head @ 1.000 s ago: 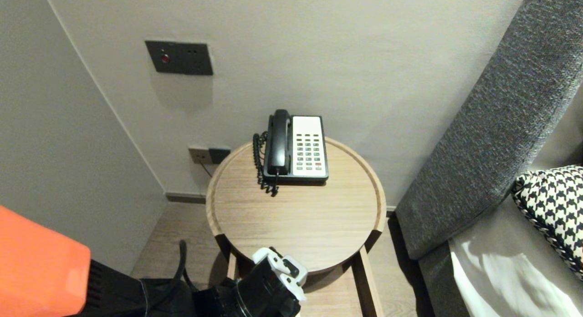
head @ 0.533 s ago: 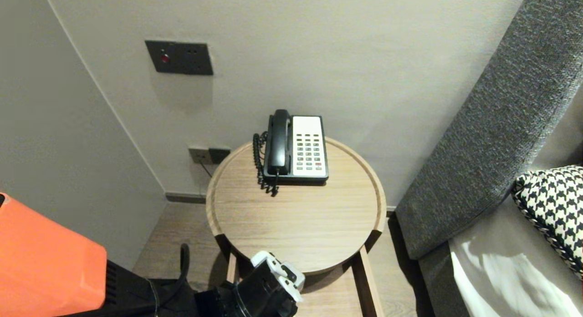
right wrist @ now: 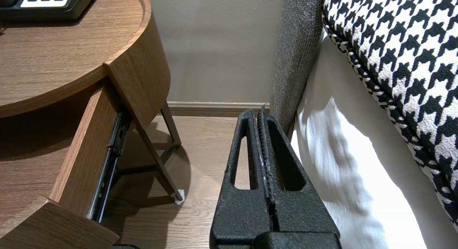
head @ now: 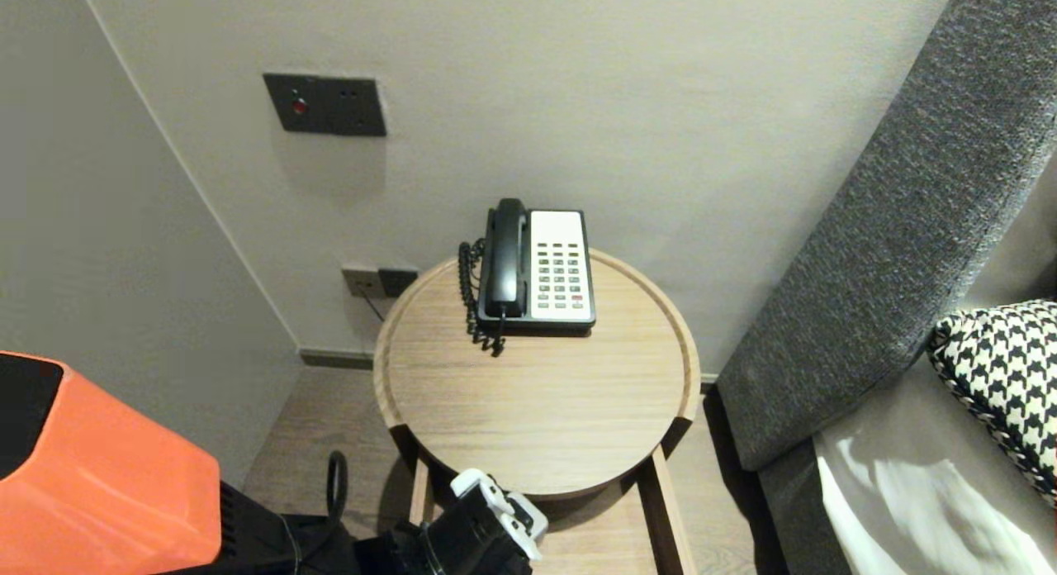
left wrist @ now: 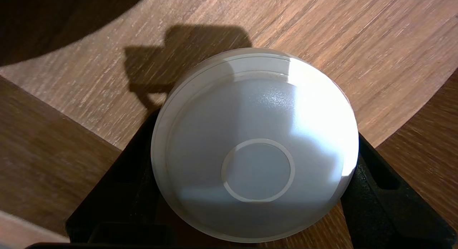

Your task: Put the remote controls on the table in the drawer one by one

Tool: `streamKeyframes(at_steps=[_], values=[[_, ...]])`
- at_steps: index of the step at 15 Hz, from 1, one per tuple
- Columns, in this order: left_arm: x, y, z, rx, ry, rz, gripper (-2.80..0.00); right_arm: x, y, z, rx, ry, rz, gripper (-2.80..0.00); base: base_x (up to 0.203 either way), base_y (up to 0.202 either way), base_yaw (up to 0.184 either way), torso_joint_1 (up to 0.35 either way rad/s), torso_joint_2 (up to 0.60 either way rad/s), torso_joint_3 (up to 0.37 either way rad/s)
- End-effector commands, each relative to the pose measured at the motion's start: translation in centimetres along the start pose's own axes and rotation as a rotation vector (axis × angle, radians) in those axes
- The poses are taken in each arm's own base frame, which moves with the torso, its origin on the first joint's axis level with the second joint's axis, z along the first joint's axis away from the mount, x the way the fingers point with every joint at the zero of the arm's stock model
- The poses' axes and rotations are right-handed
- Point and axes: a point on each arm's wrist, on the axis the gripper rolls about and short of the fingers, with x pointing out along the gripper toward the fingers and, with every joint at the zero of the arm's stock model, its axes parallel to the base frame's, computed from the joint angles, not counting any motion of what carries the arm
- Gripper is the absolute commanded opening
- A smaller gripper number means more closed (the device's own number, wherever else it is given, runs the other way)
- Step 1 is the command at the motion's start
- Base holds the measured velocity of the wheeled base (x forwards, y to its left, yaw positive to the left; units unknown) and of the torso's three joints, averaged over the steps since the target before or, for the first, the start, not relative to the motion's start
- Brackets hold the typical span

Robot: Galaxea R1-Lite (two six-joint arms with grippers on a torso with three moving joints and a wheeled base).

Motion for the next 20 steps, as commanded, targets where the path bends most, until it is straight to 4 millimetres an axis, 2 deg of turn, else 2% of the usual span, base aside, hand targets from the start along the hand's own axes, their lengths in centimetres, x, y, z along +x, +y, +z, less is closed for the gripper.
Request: streamKeyframes(at_steps=[1,17,18,20], values=[[0.71,-0.01,-0.23,0.000,0.023,0.005,-2.80,0.22,-0.03,-1.13,0.000,0.040,-0.001,-2.80,0.000,0.000,0.000,0.000,0.00,0.000],[0.64,-0.09,0.31,-0.006,0.003,0.002,-2.80,0.22,-0.03,-1.12,-0.001,0.040,-0.001,-2.80,0.000,0.000,0.000,0.000,0.00,0.000],[0.68,-0.14,0.30,-0.003,0.003,0.002,0.00,0.21,-0.03,-1.12,0.000,0.038,-0.001,-2.80,0.000,0.000,0.000,0.000,0.00,0.000],[0.63,-0.15,0.36,-0.006,0.000,0.002,0.00,0.21,-0.03,-1.13,0.000,0.039,-0.001,-2.80,0.000,0.000,0.000,0.000,0.00,0.000]])
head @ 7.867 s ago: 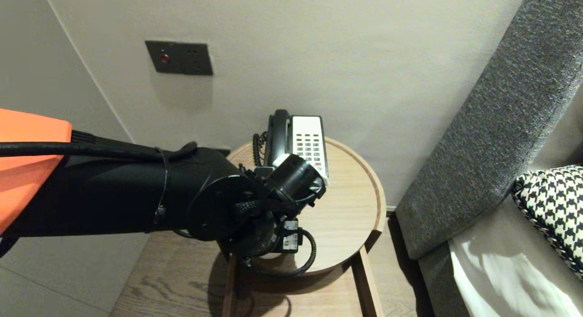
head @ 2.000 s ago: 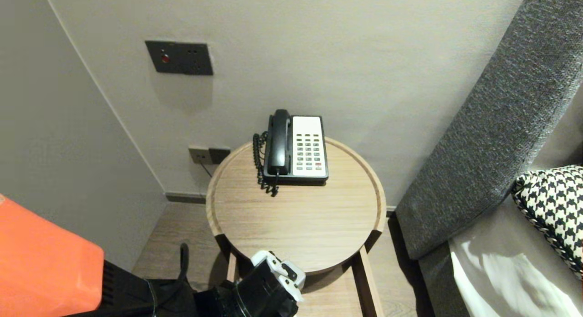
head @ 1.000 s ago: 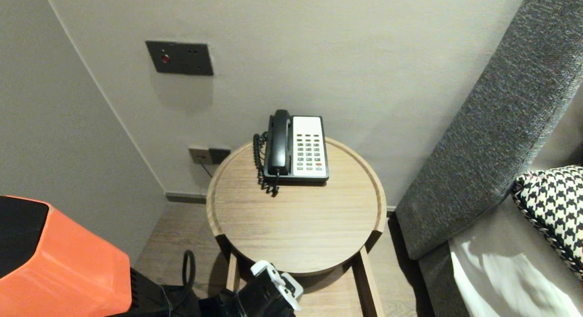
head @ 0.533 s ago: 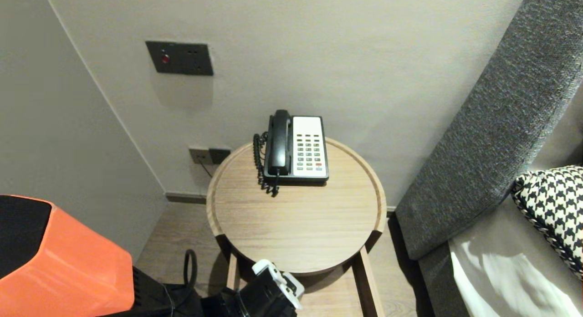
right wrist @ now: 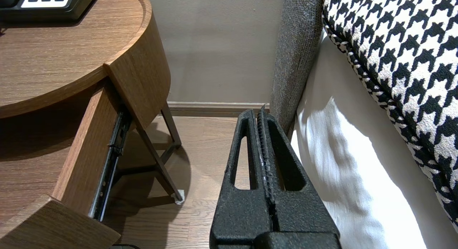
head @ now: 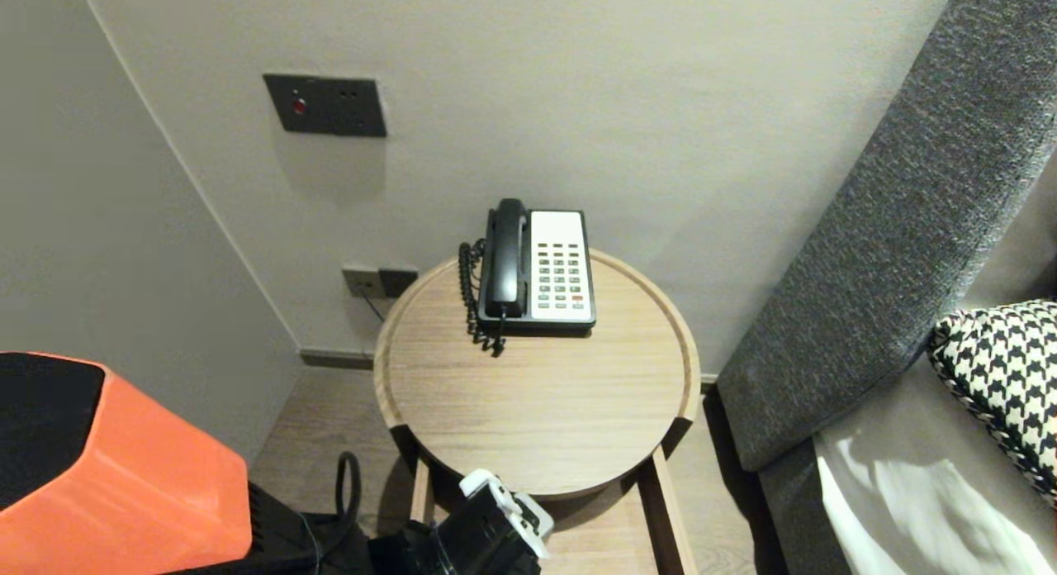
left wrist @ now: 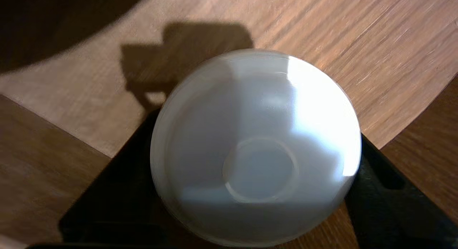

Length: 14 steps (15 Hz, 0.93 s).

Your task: Put the remote controls on the table in the drawer one by one

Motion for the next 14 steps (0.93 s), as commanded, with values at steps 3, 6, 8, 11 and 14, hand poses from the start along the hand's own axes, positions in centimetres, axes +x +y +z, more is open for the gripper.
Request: streamKeyframes(at_steps=[3,6,8,11,14], values=[[-0.1,0.0,0.2,-0.008,-0.013,0.004,0.00,0.2,0.0,-1.1,0.000,0.039,-0.001,-2.80,0.000,0.000,0.000,0.000,0.00,0.000],[-0.6,-0.1,0.8,-0.010,-0.045,0.003,0.00,0.2,0.0,-1.1,0.000,0.038,-0.001,-2.80,0.000,0.000,0.000,0.000,0.00,0.000],[-0.9,-0.2,1.1,-0.011,-0.062,0.003,0.00,0.2,0.0,-1.1,-0.001,0.040,-0.001,-2.80,0.000,0.000,0.000,0.000,0.00,0.000],[-1.8,-0.2,1.9,-0.018,-0.105,-0.001,0.00,0.2,0.0,-1.1,-0.002,0.038,-0.001,-2.80,0.000,0.000,0.000,0.000,0.00,0.000],[-2.9,-0.1,2.6,-0.023,-0.152,0.011,0.00,0.2,0.0,-1.1,0.000,0.039,-0.001,-2.80,0.000,0.000,0.000,0.000,0.00,0.000]])
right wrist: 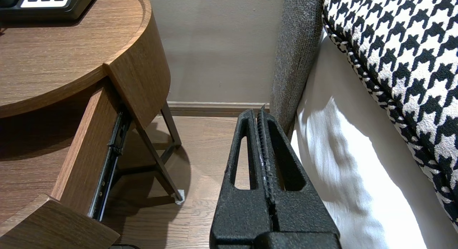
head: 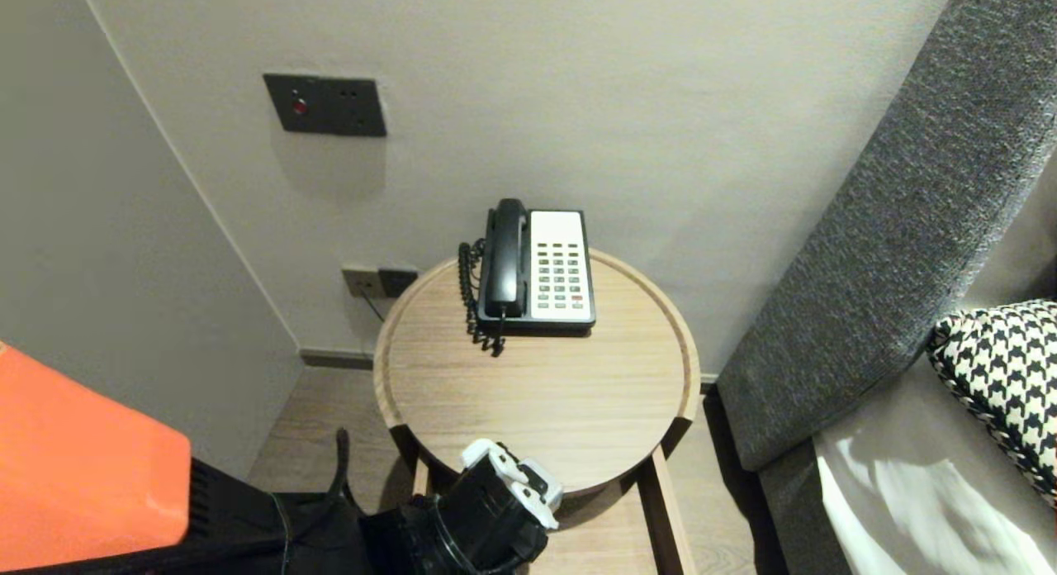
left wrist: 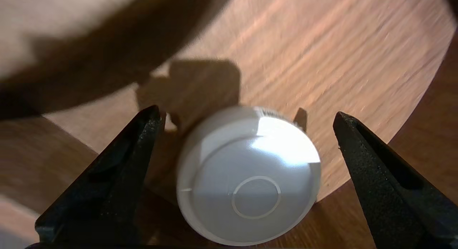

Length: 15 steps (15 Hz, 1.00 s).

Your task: Put the remote controls on the table in the drawer one by one

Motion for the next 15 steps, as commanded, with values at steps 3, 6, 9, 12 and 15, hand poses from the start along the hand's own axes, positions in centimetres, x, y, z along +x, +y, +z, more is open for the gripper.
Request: streamKeyframes(at_steps=[3,6,9,12,15], values=[[-2.5,0.6,1.4,-0.026,-0.088,-0.002,0.00,0.2,0.0,-1.1,-0.002,0.039,-0.001,-2.80,0.000,0.000,0.000,0.000,0.00,0.000],[-4.5,1.1,1.3,-0.036,-0.103,-0.007,0.00,0.2,0.0,-1.1,-0.001,0.040,-0.001,-2.80,0.000,0.000,0.000,0.000,0.00,0.000],[-6.7,1.6,0.0,-0.040,-0.101,-0.021,0.00,0.2,0.0,-1.1,-0.001,0.039,-0.001,-2.80,0.000,0.000,0.000,0.000,0.00,0.000],[-8.9,2.8,-1.1,-0.070,-0.115,-0.020,0.00,0.2,0.0,-1.1,-0.001,0.038,-0.001,-2.80,0.000,0.000,0.000,0.000,0.00,0.000],[-10.5,4.1,-2.7,-0.103,-0.120,0.000,0.00,0.2,0.0,-1.1,0.000,0.039,-0.001,-2.80,0.000,0.000,0.000,0.000,0.00,0.000]])
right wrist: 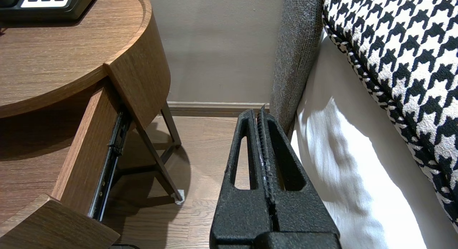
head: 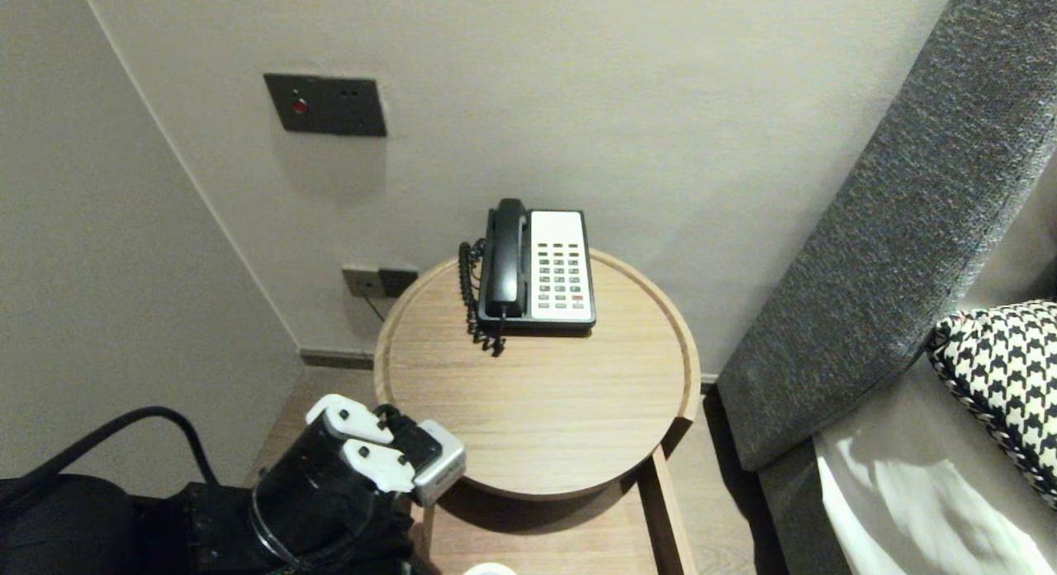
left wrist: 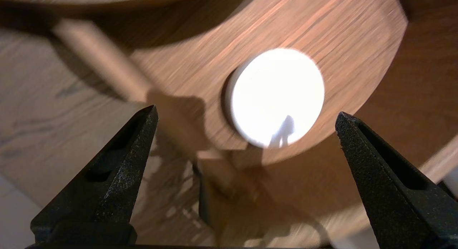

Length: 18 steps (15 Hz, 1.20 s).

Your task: Put the remote controls on the table in the drawer one by one, then close the nightstand drawer

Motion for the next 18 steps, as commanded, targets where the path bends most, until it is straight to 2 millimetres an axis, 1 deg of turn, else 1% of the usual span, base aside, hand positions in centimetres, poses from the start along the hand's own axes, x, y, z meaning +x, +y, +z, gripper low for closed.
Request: streamKeyframes(at_steps=[1,3,4,8,11,14,15,17,18], values=[[-2.3,1.0,-0.9,-0.030,-0.046,0.005,0.00,0.2,0.0,-1.1,0.000,0.041,-0.001,-2.80,0.000,0.000,0.000,0.000,0.00,0.000],[-3.4,1.6,-2.0,-0.045,-0.037,0.000,0.00,0.2,0.0,-1.1,-0.002,0.039,-0.001,-2.80,0.000,0.000,0.000,0.000,0.00,0.000],[-3.8,1.8,-2.5,-0.051,-0.035,0.003,-2.80,0.2,0.0,-1.1,0.000,0.040,-0.001,-2.80,0.000,0.000,0.000,0.000,0.00,0.000],[-5.5,3.0,-3.8,-0.097,-0.032,0.041,-2.80,0.2,0.0,-1.1,-0.001,0.039,-0.001,-2.80,0.000,0.000,0.000,0.000,0.00,0.000],[-6.6,3.2,-5.1,-0.103,0.017,0.050,-2.80,0.2,0.0,-1.1,0.000,0.039,-0.001,-2.80,0.000,0.000,0.000,0.000,0.00,0.000],[-7.5,3.3,-6.8,-0.107,0.078,0.039,-2.80,0.2,0.0,-1.1,0.000,0.041,-0.001,-2.80,0.000,0.000,0.000,0.000,0.00,0.000],[-7.9,3.4,-7.7,-0.108,0.119,0.041,-2.80,0.2,0.0,-1.1,-0.001,0.039,-0.001,-2.80,0.000,0.000,0.000,0.000,0.00,0.000],[-8.2,3.5,-9.0,-0.105,0.160,0.036,-2.80,0.2,0.0,-1.1,0.000,0.039,-0.001,-2.80,0.000,0.000,0.000,0.000,0.00,0.000],[-8.1,3.5,-9.2,-0.104,0.173,0.021,-2.80,0.2,0.0,-1.1,-0.001,0.038,-0.001,-2.80,0.000,0.000,0.000,0.000,0.00,0.000]])
